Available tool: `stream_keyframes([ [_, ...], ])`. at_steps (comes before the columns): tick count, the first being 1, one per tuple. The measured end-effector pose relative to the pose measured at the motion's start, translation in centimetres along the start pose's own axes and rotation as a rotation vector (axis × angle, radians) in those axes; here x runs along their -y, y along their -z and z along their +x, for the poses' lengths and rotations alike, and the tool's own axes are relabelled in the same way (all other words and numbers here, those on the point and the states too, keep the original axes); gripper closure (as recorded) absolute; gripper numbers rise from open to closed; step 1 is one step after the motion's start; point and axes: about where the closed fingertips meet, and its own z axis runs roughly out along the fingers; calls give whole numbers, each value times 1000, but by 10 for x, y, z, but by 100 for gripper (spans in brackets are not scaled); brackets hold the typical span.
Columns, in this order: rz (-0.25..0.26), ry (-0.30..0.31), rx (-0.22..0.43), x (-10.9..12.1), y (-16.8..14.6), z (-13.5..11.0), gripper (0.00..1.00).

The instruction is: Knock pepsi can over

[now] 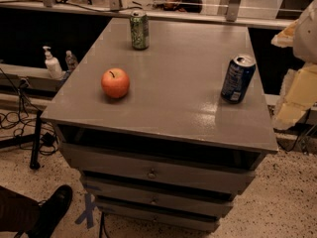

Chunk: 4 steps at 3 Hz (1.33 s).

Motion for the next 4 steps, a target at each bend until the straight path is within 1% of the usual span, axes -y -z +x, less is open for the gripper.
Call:
stream_keyframes([
  [1,0,0,0,0,0,0,0],
  [2,12,-16,27,9,-11,4,0],
  [3,49,-52,73,33,-27,12,0],
  [4,107,-105,125,69,-40,27,0],
])
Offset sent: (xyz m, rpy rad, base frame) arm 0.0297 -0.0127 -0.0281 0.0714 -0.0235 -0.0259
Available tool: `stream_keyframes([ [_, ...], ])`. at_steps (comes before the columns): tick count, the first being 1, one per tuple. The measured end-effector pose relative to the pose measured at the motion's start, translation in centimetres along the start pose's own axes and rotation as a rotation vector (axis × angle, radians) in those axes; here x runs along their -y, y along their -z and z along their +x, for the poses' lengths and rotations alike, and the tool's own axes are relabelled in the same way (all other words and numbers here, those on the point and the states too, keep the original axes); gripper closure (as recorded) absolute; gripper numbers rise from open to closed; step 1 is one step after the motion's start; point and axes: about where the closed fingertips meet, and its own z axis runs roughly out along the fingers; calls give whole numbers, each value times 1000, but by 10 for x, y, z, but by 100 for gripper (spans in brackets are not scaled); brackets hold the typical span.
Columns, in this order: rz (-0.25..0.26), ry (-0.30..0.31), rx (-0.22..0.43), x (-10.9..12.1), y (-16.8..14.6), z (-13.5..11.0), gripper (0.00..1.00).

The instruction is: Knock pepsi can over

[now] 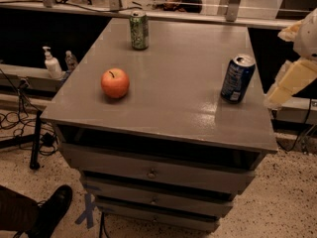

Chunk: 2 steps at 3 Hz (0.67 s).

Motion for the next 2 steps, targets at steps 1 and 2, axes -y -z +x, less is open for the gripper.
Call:
stream_keyframes([
  [1,-2,-83,84,20,-25,13,0],
  [2,-36,-177,193,27,-49,16,0],
])
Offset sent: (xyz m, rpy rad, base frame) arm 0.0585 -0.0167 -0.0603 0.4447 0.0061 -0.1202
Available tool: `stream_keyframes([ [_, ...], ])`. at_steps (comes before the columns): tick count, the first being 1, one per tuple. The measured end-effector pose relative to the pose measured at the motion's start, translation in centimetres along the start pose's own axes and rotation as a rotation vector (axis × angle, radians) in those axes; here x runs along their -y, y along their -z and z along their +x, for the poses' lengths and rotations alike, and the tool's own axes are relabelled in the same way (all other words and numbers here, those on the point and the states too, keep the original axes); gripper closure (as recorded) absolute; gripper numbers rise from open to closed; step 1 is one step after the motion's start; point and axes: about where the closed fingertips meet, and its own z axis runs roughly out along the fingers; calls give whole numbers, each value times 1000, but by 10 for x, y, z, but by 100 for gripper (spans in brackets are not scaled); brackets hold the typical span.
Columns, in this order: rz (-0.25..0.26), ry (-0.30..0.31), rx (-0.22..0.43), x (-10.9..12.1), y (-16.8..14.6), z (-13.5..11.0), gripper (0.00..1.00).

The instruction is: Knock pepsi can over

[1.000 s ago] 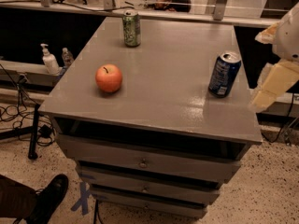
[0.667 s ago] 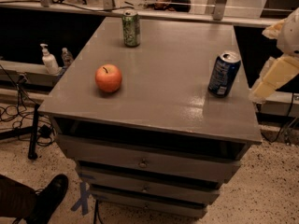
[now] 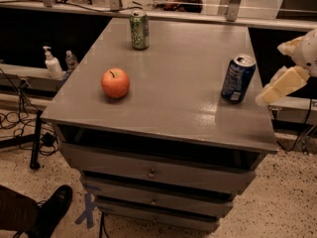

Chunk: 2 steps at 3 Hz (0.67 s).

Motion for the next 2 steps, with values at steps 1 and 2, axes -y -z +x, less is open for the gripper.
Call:
stream_keyframes([
  [1,-46,-95,123,2,-17,8,0],
  [2,-102,-191,283,-6,-34,8,0],
])
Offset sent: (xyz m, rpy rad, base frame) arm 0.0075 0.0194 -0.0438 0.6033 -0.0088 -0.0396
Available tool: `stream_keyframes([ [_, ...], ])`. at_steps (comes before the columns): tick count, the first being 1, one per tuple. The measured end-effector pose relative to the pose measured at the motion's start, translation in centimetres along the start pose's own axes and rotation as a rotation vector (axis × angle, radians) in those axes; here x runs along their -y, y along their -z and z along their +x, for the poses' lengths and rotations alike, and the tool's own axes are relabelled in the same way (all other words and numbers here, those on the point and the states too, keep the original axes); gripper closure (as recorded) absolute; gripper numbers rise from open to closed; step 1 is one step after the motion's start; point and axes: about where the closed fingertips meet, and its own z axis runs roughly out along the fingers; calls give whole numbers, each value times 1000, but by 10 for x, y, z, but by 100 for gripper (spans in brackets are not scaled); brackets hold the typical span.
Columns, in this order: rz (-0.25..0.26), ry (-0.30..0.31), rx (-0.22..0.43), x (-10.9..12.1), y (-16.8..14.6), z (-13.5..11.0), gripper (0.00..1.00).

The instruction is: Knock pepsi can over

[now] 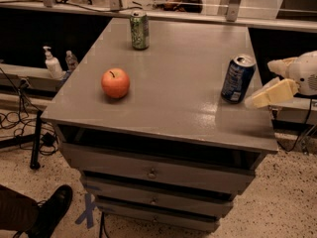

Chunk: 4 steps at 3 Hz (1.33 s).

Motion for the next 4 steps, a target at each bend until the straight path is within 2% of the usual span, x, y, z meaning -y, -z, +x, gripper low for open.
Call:
stream_keyframes([
  [1,-36,-53,151,-10,-14,-5,0],
  [2,-47,-84,289,-22,-26,-21,0],
  [3,-6,-90,355,-38,-33,-42,0],
  [4,52,-89,376,-61,-45,-71,0],
])
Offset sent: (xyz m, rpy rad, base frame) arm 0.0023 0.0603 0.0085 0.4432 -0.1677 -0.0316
